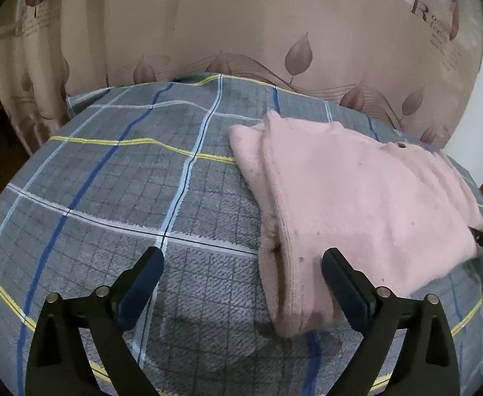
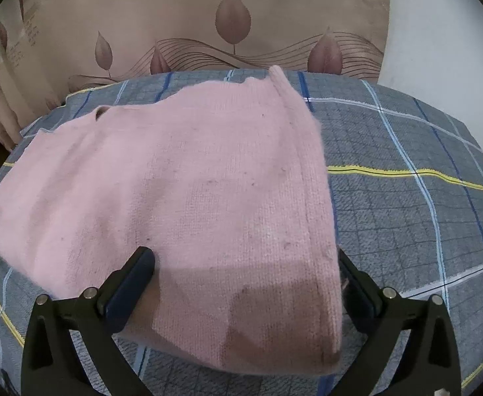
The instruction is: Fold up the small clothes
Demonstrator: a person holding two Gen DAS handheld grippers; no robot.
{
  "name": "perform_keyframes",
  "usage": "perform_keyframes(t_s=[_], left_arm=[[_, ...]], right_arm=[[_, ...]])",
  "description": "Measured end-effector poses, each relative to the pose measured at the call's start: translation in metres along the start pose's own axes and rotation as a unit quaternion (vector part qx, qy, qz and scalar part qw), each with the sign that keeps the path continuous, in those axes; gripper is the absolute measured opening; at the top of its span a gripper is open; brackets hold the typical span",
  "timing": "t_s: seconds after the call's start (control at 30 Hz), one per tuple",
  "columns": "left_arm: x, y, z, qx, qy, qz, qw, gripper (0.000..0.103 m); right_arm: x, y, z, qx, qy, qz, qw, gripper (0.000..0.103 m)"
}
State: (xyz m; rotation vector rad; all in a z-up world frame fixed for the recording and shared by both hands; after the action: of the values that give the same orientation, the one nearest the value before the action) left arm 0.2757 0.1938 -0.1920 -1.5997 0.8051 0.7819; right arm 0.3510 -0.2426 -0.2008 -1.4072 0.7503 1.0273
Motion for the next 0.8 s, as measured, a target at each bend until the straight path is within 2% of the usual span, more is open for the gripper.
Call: perform_keyframes(t_s=[0.57,0.67,0.77,0.8], left_arm=[[0.0070,0.0006,0.0018,-0.020,0.006,0.019,0.9996,0.097],[0.0079,0.0003,0.0014,-0.025,0.026,0.022,0.9991,0.097],[0.0043,-0.0027,0.0019,-0.032,0.056,0.015,0.9978,0.097],[-0.0002,-0.0050,0.0030,-0.039,0.077,0.007,0.9962,0.097]], right_arm=[[-0.0019,0.0012,0.0011,-0.004,0.012,-0.005,1.000,0.102],[-0.0020,0.0011,0.0015,-0.004,0.011,-0.004,1.000,0.102],[-0.0020,0.0010,0.0016,-0.003,0.011,-0.004,1.000,0.102],[-0.0019,0.0011,0.0014,-0.002,0.009,-0.003,1.000,0.102]])
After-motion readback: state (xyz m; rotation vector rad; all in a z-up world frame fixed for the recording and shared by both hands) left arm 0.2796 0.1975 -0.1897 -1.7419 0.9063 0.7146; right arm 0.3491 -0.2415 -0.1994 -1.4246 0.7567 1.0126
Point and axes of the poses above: each gripper's, at about its wrist camera, not at the fingertips, and x roughly the way its jaws point, z to its left, y to its underside, the point moved 7 cm from there along x, roughly the way its jaws point, and after that the axes turned 13 degrees about z, right-handed, at the moved point
